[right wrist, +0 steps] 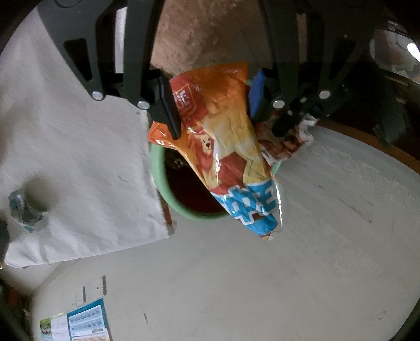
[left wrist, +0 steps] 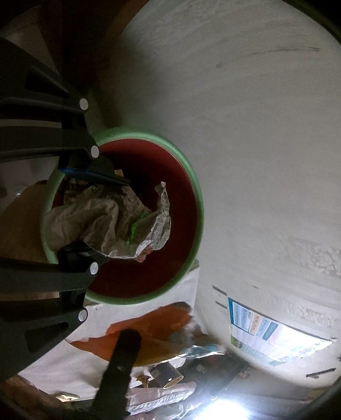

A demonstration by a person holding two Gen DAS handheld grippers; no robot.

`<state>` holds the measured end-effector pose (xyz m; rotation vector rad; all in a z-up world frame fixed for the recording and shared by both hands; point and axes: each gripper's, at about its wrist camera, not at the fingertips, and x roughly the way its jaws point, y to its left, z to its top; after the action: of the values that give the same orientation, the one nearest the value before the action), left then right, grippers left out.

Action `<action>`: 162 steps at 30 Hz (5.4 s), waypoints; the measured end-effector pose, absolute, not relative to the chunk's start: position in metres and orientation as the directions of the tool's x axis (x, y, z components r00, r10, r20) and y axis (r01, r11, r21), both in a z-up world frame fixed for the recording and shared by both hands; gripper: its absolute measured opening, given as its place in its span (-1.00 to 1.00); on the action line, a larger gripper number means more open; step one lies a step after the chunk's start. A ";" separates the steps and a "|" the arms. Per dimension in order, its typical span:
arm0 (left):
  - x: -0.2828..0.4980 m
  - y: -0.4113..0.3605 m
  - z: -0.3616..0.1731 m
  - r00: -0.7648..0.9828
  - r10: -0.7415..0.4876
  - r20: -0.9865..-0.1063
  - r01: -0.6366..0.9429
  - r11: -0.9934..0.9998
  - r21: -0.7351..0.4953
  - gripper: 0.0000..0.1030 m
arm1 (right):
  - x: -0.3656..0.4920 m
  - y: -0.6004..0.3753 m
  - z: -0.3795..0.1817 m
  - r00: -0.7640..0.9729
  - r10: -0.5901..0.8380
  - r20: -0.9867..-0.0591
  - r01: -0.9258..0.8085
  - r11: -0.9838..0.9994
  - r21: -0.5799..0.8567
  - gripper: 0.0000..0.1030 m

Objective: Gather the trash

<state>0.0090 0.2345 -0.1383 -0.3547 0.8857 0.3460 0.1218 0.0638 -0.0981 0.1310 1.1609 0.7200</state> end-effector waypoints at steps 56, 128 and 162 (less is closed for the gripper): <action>0.078 0.066 -0.119 0.590 -0.080 -0.803 -0.117 0.976 -0.183 0.35 | 0.128 -0.259 -0.142 0.474 0.394 -0.787 0.065 0.876 0.477 -0.21; 0.046 -0.028 -0.109 0.581 -0.063 -0.811 0.077 0.997 -0.022 -0.48 | 0.086 -0.241 -0.185 0.410 0.265 -0.872 -0.034 0.960 0.276 -0.22; 0.019 -0.007 -0.071 0.686 -0.040 -0.727 0.058 0.998 -0.001 -0.48 | 0.058 -0.215 -0.146 0.495 0.256 -0.830 -0.132 0.967 0.220 -0.34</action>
<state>0.0187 -0.0065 -0.0709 0.0223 0.8131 -0.0550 0.0578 -0.2146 -0.1455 0.1332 1.0272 0.2356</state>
